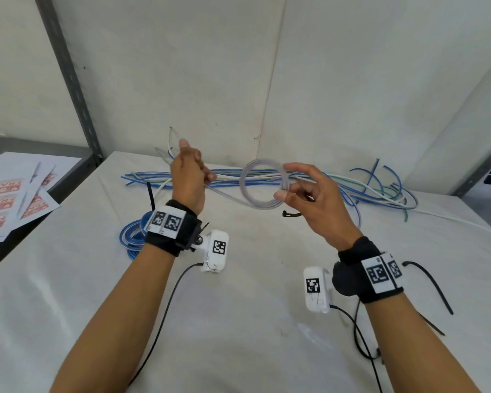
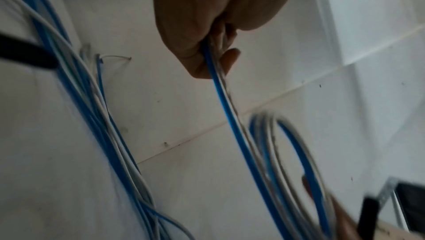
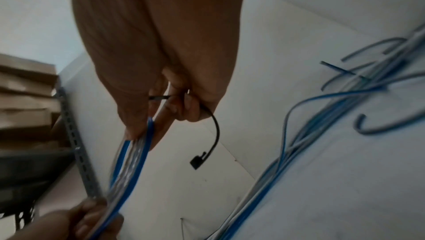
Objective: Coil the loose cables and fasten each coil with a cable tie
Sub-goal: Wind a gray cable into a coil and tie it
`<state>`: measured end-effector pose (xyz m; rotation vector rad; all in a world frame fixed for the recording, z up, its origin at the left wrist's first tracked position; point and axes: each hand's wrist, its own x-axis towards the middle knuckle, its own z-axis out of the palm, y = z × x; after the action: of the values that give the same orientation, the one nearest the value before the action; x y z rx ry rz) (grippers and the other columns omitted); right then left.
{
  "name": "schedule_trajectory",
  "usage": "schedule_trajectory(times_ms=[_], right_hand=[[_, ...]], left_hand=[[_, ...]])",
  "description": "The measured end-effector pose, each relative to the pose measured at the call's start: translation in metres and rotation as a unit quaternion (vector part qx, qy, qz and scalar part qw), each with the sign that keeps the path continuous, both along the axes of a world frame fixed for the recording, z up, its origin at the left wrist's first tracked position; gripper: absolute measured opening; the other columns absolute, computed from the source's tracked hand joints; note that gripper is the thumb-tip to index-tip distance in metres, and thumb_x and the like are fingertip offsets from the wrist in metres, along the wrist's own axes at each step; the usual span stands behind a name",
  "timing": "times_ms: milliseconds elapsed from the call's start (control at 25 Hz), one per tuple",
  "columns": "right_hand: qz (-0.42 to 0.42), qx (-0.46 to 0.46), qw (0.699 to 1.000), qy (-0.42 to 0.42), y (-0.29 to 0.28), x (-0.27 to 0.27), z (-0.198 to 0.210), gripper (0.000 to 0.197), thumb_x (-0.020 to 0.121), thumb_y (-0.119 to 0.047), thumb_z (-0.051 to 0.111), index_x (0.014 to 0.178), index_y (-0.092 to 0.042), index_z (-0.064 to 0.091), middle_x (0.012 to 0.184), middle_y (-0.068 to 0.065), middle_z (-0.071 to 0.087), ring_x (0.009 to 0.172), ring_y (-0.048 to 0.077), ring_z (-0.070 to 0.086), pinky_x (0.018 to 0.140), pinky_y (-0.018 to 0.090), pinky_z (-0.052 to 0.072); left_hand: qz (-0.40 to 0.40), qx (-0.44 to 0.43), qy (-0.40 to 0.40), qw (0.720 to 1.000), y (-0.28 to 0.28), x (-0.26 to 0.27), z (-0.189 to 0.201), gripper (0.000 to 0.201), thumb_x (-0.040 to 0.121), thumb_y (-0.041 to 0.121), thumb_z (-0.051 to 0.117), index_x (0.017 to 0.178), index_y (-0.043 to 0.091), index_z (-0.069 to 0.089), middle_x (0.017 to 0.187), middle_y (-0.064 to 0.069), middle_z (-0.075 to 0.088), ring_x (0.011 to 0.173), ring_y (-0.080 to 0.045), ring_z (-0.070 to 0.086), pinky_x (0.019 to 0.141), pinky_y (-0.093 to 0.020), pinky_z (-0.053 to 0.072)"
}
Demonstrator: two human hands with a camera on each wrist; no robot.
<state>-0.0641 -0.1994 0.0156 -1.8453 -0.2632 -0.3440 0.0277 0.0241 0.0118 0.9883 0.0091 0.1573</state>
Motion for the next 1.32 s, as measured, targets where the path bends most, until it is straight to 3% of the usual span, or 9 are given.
schedule_trajectory(times_ms=[160, 280, 400, 480, 680, 880, 1040, 1160, 1320], right_hand=[[-0.044, 0.084, 0.995, 0.014, -0.001, -0.002, -0.007, 0.048, 0.088, -0.008, 0.077, 0.130, -0.022, 0.060, 0.080, 0.019, 0.062, 0.081, 0.020, 0.057, 0.080, 0.022, 0.048], [-0.031, 0.030, 0.999, 0.019, -0.002, -0.002, -0.009, 0.050, 0.088, -0.007, 0.077, 0.134, -0.021, 0.063, 0.087, 0.025, 0.069, 0.080, 0.014, 0.059, 0.079, 0.024, 0.051], [-0.001, -0.084, 0.996, 0.026, -0.002, 0.002, -0.010, 0.051, 0.088, -0.007, 0.076, 0.136, -0.017, 0.063, 0.073, -0.014, 0.067, 0.062, 0.003, 0.044, 0.066, 0.027, 0.046], [0.002, -0.172, 0.985, 0.020, 0.004, 0.004, -0.010, 0.050, 0.088, -0.010, 0.077, 0.135, -0.020, 0.064, 0.068, -0.026, 0.065, 0.056, 0.001, 0.042, 0.063, 0.016, 0.037], [0.025, -0.250, 0.968, 0.021, 0.017, 0.003, -0.004, 0.049, 0.089, -0.019, 0.076, 0.133, -0.036, 0.064, 0.087, -0.006, 0.074, 0.082, 0.015, 0.061, 0.078, 0.032, 0.049], [0.037, -0.314, 0.949, -0.002, 0.025, -0.001, 0.013, 0.049, 0.090, -0.015, 0.075, 0.135, -0.032, 0.064, 0.098, -0.006, 0.076, 0.094, 0.007, 0.067, 0.095, 0.027, 0.051], [0.014, -0.260, 0.965, 0.017, 0.019, -0.005, 0.017, 0.045, 0.087, -0.014, 0.078, 0.127, -0.028, 0.061, 0.099, -0.003, 0.075, 0.072, 0.001, 0.061, 0.073, 0.015, 0.044], [0.005, -0.221, 0.975, 0.012, 0.017, -0.008, 0.012, 0.050, 0.085, -0.016, 0.080, 0.127, -0.027, 0.055, 0.073, 0.003, 0.069, 0.053, 0.008, 0.039, 0.059, 0.013, 0.035], [0.021, -0.219, 0.975, -0.014, 0.020, -0.004, 0.004, 0.070, 0.087, -0.015, 0.078, 0.145, -0.040, 0.048, 0.072, 0.004, 0.066, 0.057, 0.009, 0.033, 0.060, 0.017, 0.032]], left_hand=[[-0.027, -0.056, 0.031, 0.998, 0.009, 0.006, -0.007, 0.049, 0.110, 0.043, 0.029, 0.069, 0.017, 0.038, 0.049, 0.009, 0.022, 0.041, -0.007, 0.020, 0.040, -0.019, 0.024], [-0.047, -0.024, 0.025, 0.998, 0.008, 0.006, -0.007, 0.047, 0.111, 0.039, 0.029, 0.071, 0.017, 0.039, 0.052, 0.008, 0.024, 0.043, -0.007, 0.022, 0.041, -0.019, 0.025], [-0.087, 0.042, -0.017, 0.995, 0.003, 0.000, -0.001, 0.045, 0.110, 0.038, 0.032, 0.072, 0.017, 0.044, 0.060, 0.003, 0.035, 0.053, -0.011, 0.041, 0.055, -0.027, 0.052], [-0.119, 0.085, -0.045, 0.988, -0.003, -0.008, 0.001, 0.047, 0.109, 0.043, 0.034, 0.074, 0.016, 0.049, 0.065, 0.000, 0.048, 0.066, -0.016, 0.058, 0.073, -0.040, 0.061], [-0.148, 0.193, -0.101, 0.965, -0.012, -0.022, 0.002, 0.051, 0.109, 0.046, 0.033, 0.080, 0.012, 0.059, 0.077, -0.009, 0.064, 0.083, -0.028, 0.071, 0.074, -0.041, 0.057], [-0.195, 0.329, -0.104, 0.918, -0.025, -0.036, -0.001, 0.050, 0.107, 0.051, 0.036, 0.104, 0.016, 0.072, 0.081, -0.004, 0.075, 0.071, -0.027, 0.073, 0.068, -0.042, 0.063], [-0.127, 0.462, -0.164, 0.862, -0.033, -0.039, -0.005, 0.051, 0.109, 0.047, 0.032, 0.099, 0.021, 0.075, 0.046, 0.009, 0.054, 0.044, -0.004, 0.050, 0.055, -0.024, 0.040], [-0.121, 0.489, -0.180, 0.845, -0.034, -0.038, -0.007, 0.058, 0.109, 0.046, 0.028, 0.092, 0.020, 0.075, 0.046, 0.008, 0.049, 0.046, -0.002, 0.048, 0.059, -0.027, 0.037], [-0.113, 0.478, -0.165, 0.855, -0.032, -0.035, -0.010, 0.056, 0.110, 0.046, 0.026, 0.097, 0.015, 0.071, 0.054, 0.007, 0.049, 0.049, -0.001, 0.047, 0.060, -0.025, 0.037]])
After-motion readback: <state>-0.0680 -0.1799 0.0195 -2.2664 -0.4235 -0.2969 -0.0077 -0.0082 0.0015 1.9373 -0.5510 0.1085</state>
